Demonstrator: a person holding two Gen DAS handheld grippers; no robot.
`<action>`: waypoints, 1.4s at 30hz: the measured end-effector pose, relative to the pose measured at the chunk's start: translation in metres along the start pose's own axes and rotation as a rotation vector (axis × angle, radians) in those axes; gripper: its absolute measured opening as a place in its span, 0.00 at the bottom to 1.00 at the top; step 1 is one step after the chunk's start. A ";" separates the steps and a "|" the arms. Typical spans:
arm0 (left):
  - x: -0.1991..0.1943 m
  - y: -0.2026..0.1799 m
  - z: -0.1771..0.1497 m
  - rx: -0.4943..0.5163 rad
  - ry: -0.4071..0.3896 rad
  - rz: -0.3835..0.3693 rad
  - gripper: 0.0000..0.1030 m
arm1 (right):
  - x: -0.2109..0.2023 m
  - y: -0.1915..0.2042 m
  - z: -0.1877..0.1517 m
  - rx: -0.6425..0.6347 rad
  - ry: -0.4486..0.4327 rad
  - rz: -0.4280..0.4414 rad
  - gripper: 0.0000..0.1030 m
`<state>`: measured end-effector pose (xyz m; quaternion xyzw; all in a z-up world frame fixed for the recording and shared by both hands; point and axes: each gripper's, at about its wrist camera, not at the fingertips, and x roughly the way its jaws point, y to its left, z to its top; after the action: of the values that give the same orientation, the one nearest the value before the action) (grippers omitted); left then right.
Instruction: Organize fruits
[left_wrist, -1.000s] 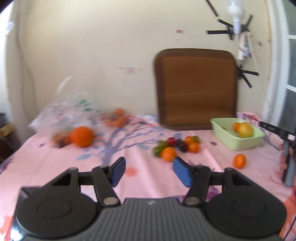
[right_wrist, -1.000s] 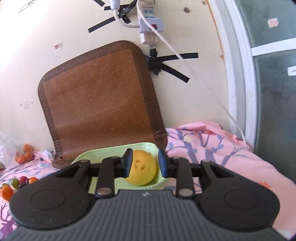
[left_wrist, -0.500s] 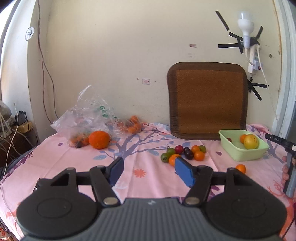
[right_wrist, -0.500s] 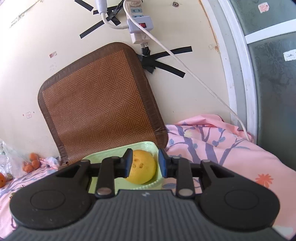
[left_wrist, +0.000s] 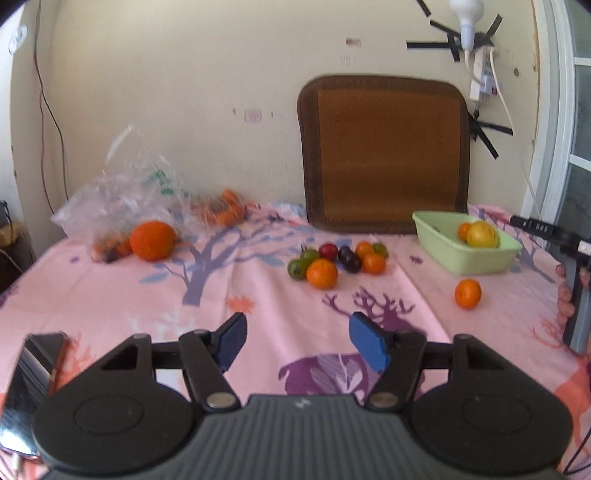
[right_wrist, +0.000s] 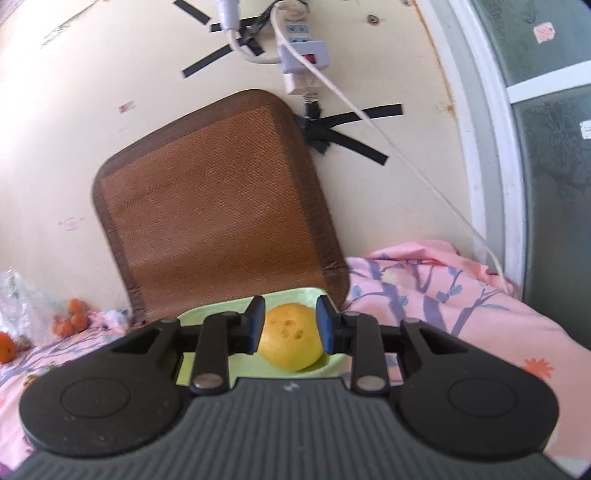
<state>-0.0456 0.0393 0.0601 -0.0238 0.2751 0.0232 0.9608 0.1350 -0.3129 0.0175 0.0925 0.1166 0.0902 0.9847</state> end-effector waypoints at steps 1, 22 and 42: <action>0.006 0.004 -0.003 0.000 0.013 -0.010 0.60 | -0.005 0.002 0.000 0.004 0.008 0.005 0.32; 0.153 -0.015 0.039 0.123 0.052 -0.187 0.49 | -0.019 0.135 -0.026 -0.278 0.286 0.296 0.32; 0.157 -0.005 0.030 0.049 0.100 -0.295 0.37 | 0.062 0.182 -0.044 -0.323 0.458 0.342 0.30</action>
<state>0.1033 0.0406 0.0029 -0.0414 0.3165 -0.1260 0.9393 0.1547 -0.1176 -0.0004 -0.0694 0.3017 0.2903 0.9054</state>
